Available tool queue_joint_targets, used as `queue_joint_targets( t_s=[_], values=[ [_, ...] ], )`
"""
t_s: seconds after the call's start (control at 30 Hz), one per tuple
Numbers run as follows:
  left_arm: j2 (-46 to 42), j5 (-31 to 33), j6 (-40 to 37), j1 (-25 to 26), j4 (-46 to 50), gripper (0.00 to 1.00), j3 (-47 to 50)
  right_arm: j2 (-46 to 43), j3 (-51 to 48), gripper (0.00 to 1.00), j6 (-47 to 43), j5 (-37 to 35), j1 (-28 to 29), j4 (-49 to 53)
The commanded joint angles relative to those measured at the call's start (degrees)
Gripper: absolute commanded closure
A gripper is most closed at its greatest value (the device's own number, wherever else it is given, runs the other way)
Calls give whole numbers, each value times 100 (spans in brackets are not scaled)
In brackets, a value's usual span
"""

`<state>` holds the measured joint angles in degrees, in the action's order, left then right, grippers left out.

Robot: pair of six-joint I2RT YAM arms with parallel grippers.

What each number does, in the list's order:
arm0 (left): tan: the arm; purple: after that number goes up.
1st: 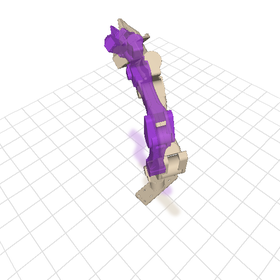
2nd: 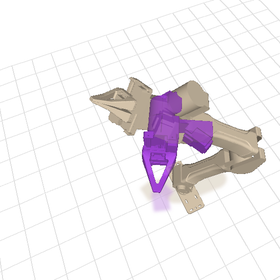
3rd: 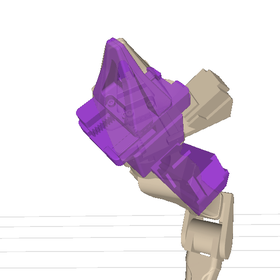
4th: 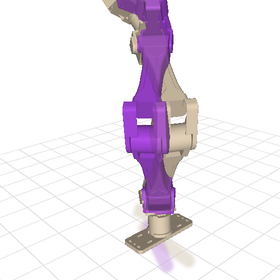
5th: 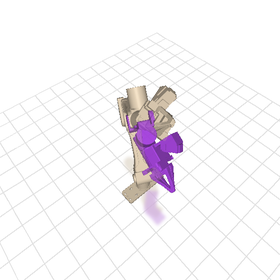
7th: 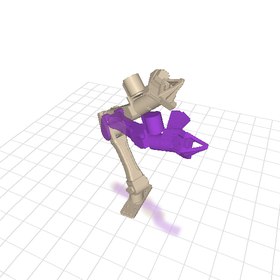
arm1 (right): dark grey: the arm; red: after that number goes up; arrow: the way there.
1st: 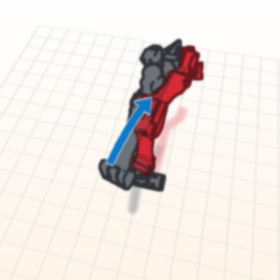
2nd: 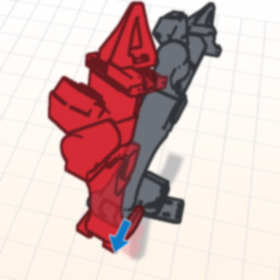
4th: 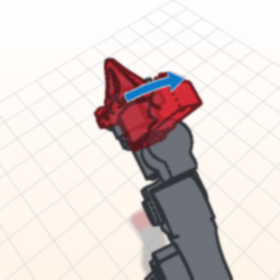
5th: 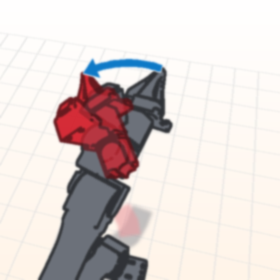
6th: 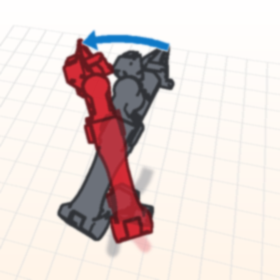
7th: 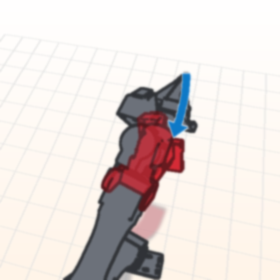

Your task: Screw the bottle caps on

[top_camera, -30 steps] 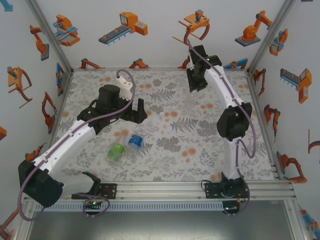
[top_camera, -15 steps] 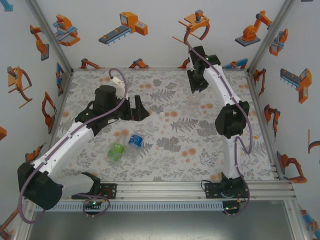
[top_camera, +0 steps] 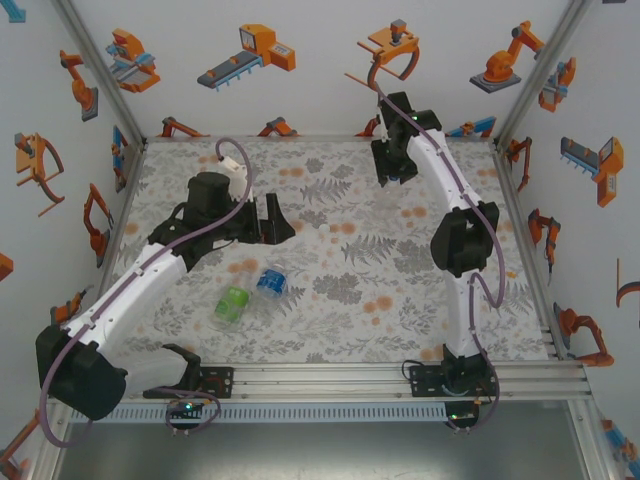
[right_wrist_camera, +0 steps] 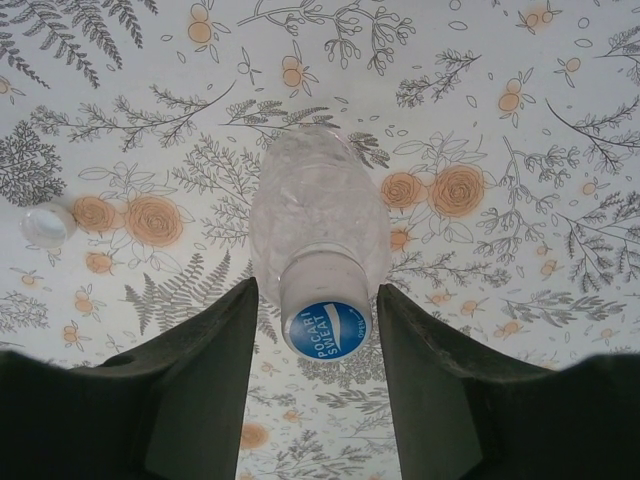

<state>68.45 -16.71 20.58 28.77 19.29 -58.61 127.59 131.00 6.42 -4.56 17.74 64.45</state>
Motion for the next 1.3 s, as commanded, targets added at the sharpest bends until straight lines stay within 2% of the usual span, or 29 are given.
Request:
queue_joint_targets(
  t_s=[0.0, 0.17, 0.37, 0.43, 0.63, 0.9, 1.27],
  values=[
    [-134, 7, -90, -34, 243, 3, 57, -325, -13, 49, 98, -23, -27, 33],
    [-5, 325, -124, 59, 593, 3, 1, -641, -58, 47, 190, 46, -26, 89],
    [447, 1963, -286, 700, 1626, 0, -227, -1345, -737, 46, 342, 281, -28, -291],
    [647, 2258, -217, 932, 1765, 3, -234, -1613, -1067, 46, 440, 379, -23, -452],
    [1206, 2488, 233, 1367, 1966, 15, -27, -2536, -2280, 46, 713, 807, -29, -1048],
    [1748, 2842, 462, 1806, 2019, 15, 145, -3573, -3780, 46, 992, 1206, -25, -1753],
    [1906, 2929, 1080, 2151, 1889, 19, 549, -4021, -4663, 47, 1290, 1545, -32, -1958]
  ],
)
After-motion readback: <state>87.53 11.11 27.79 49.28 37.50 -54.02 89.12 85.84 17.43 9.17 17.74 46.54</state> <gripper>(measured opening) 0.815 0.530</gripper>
